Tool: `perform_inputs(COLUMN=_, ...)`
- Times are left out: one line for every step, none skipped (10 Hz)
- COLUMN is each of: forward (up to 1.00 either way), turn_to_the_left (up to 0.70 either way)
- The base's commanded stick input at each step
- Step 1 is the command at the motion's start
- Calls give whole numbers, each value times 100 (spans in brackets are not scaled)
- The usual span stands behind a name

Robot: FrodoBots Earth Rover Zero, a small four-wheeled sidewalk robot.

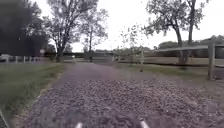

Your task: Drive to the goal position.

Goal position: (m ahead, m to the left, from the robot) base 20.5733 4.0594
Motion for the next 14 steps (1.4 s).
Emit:
perform_inputs(forward=0, turn_to_the_left=0)
perform_inputs(forward=0, turn_to_the_left=0)
perform_inputs(forward=4, turn_to_the_left=0)
perform_inputs(forward=48, turn_to_the_left=0)
perform_inputs(forward=70, turn_to_the_left=0)
perform_inputs(forward=70, turn_to_the_left=0)
perform_inputs(forward=70, turn_to_the_left=0)
perform_inputs(forward=70, turn_to_the_left=0)
perform_inputs(forward=70, turn_to_the_left=0)
perform_inputs(forward=70, turn_to_the_left=0)
perform_inputs(forward=70, turn_to_the_left=0)
perform_inputs(forward=70, turn_to_the_left=0)
perform_inputs(forward=70, turn_to_the_left=0)
perform_inputs(forward=70, turn_to_the_left=0)
